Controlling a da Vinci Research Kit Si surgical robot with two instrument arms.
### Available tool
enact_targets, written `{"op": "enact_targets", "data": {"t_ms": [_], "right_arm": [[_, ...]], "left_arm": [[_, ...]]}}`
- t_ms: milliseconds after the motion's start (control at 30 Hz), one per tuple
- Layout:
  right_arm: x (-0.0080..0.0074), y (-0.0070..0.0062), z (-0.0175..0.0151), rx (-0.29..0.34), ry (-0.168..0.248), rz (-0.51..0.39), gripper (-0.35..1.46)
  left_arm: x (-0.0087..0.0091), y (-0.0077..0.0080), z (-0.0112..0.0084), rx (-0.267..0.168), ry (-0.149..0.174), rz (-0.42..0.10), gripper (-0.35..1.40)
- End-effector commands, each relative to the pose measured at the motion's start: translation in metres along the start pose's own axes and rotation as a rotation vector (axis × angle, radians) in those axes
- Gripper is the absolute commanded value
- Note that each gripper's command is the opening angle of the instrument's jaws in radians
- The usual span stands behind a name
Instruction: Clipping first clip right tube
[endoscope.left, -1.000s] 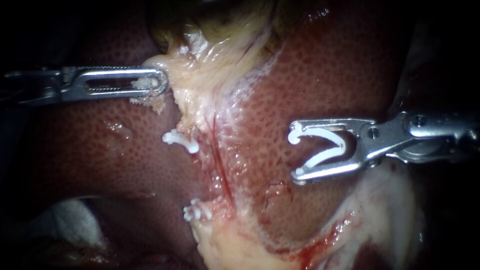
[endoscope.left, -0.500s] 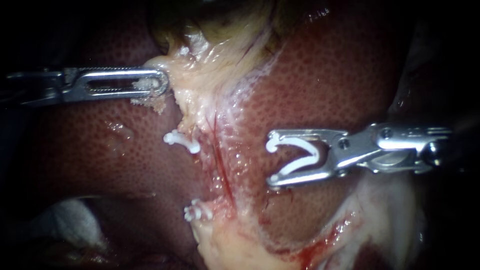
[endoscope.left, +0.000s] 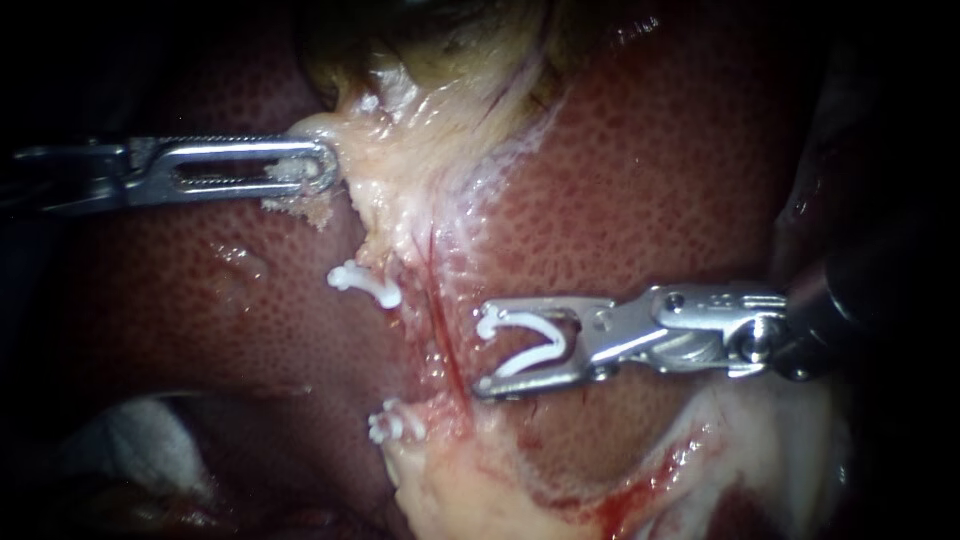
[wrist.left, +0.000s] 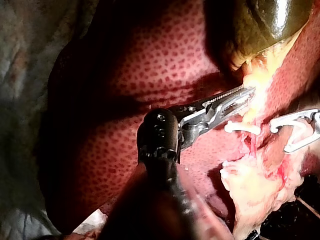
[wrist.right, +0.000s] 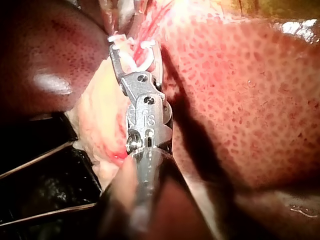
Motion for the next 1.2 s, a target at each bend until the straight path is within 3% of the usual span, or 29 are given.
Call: {"op": "enact_targets", "data": {"t_ms": [33, 533, 900, 1200], "right_arm": [[-0.0002, 0.0002, 0.0003, 0.002, -0.002, 0.002, 0.49], [-0.0026, 0.0017, 0.0031, 0.024, -0.016, 0.035, 0.49], [-0.0033, 0.0028, 0.0051, 0.041, -0.032, 0.050, 0.49], [-0.0031, 0.0028, 0.0063, 0.061, -0.038, 0.075, 0.49]], "left_arm": [[0.0000, 0.0000, 0.0000, 0.000, 0.000, 0.000, -0.35], [-0.0001, 0.0004, 0.0001, 0.003, 0.002, 0.000, -0.35], [-0.0002, 0.0008, 0.0002, 0.000, 0.000, 0.000, -0.35], [-0.0002, 0.0010, 0.0003, 0.000, 0.000, 0.000, -0.35]]}}
